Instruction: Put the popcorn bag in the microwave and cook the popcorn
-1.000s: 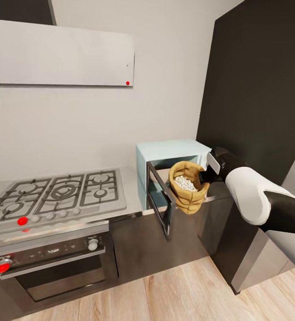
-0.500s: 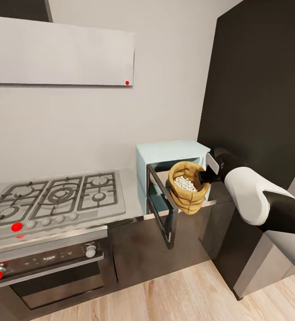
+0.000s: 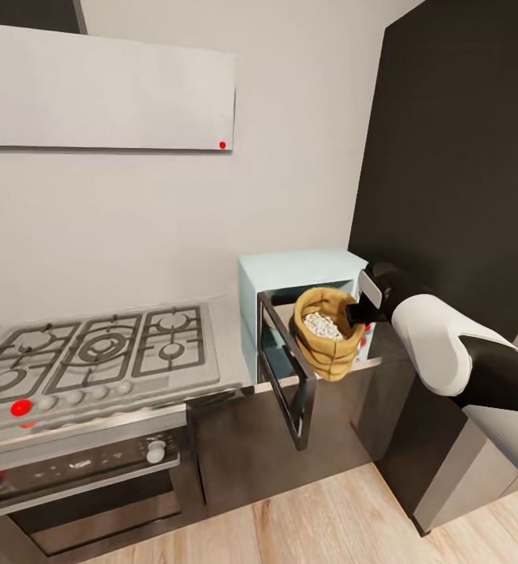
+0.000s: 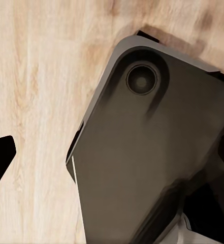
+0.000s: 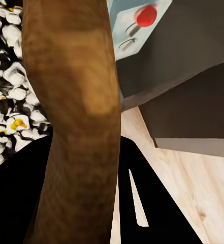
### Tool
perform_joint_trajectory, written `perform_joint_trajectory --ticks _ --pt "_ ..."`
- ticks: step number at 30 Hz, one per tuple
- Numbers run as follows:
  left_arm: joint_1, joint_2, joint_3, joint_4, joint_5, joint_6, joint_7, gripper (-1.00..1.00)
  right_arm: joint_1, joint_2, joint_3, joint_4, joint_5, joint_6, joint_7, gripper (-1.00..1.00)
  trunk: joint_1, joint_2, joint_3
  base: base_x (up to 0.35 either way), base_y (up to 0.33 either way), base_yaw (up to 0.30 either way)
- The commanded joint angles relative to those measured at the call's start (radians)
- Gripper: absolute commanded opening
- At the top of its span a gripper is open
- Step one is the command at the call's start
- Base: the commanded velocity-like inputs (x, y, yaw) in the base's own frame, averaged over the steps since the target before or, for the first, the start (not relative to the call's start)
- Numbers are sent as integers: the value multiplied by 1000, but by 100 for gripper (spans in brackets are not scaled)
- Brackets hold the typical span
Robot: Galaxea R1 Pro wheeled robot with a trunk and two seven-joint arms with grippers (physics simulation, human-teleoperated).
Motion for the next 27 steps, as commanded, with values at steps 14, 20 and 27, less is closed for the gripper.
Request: perform_joint_trajectory --ticks 14,20,27 --pt "0 0 0 0 6 -3 -5 100 -1 1 -9 7 7 3 -1 -100 0 -1 -1 90 0 0" --pt "0 0 0 0 6 -3 -5 100 -1 1 -9 7 7 3 -1 -100 0 -1 -1 164 0 0" --pt "0 0 0 0 7 -3 -5 100 -1 1 -9 7 7 3 -1 -100 0 -1 -1 93 0 0"
